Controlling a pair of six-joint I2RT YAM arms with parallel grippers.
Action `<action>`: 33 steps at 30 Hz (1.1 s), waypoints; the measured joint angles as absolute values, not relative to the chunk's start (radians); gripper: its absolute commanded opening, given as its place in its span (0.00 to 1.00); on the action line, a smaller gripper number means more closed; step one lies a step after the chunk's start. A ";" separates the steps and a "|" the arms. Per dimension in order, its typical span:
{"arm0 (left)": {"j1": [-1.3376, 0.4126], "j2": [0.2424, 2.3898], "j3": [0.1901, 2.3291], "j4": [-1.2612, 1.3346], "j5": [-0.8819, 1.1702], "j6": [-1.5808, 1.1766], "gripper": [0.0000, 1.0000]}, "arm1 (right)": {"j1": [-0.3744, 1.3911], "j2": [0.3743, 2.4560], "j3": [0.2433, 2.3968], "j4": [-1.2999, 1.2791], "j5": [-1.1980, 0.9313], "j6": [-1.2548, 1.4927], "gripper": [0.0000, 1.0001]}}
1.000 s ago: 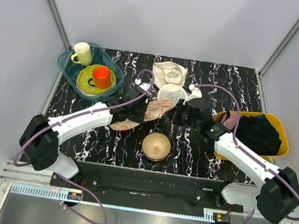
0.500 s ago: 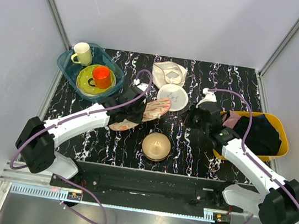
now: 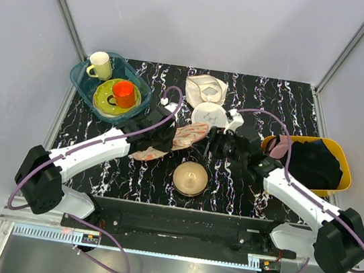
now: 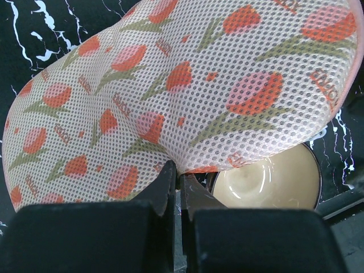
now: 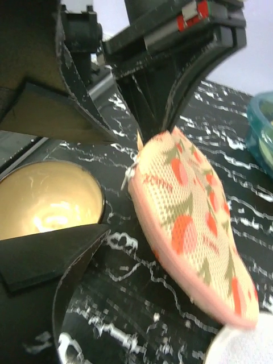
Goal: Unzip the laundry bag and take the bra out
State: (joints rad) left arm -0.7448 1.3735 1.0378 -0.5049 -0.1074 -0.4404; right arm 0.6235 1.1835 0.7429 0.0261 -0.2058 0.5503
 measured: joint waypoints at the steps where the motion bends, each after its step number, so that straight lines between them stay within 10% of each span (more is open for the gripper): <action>1: -0.745 1.374 1.038 -0.505 -0.107 -0.440 0.00 | 0.631 1.192 0.737 0.054 -0.233 0.556 0.65; 13: -0.745 1.374 1.038 -0.505 -0.096 -0.440 0.00 | 0.638 1.356 0.733 0.233 -0.391 0.604 0.46; 21: -0.744 1.374 1.038 -0.503 -0.092 -0.440 0.00 | 0.639 1.339 0.715 0.265 -0.367 0.626 0.01; 33: -0.747 1.374 1.037 -0.466 -0.078 -0.433 0.00 | 0.615 1.177 0.655 0.175 -0.273 0.597 0.00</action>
